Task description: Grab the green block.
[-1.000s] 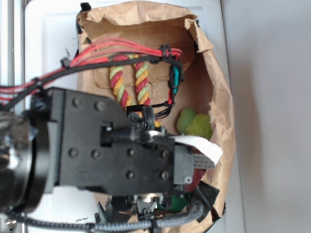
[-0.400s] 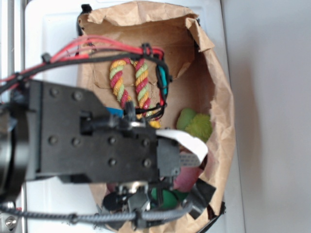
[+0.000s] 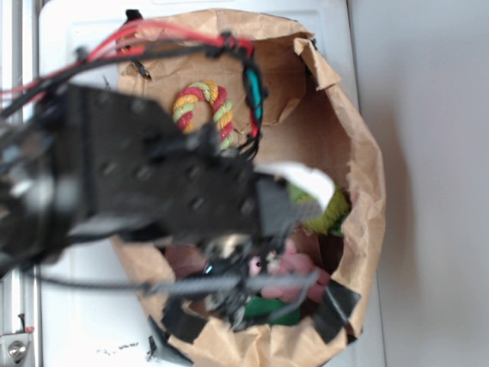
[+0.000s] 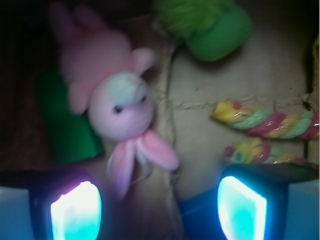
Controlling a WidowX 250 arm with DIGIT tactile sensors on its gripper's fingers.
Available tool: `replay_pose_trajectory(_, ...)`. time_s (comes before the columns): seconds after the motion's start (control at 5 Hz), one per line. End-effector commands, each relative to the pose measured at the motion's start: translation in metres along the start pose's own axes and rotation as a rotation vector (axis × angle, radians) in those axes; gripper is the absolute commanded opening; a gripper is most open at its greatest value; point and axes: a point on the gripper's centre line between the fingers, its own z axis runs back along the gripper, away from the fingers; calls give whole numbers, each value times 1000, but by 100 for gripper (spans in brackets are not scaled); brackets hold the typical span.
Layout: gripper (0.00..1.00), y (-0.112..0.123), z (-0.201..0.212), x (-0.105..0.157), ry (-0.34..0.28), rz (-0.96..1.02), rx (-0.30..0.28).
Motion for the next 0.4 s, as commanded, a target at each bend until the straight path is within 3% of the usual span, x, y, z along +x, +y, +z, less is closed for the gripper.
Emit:
replay_pose_trajectory(0.0,100,21,12,31,-61,77,9)
replay_pose_trajectory(0.2,100,2,0,25,-35,21,34)
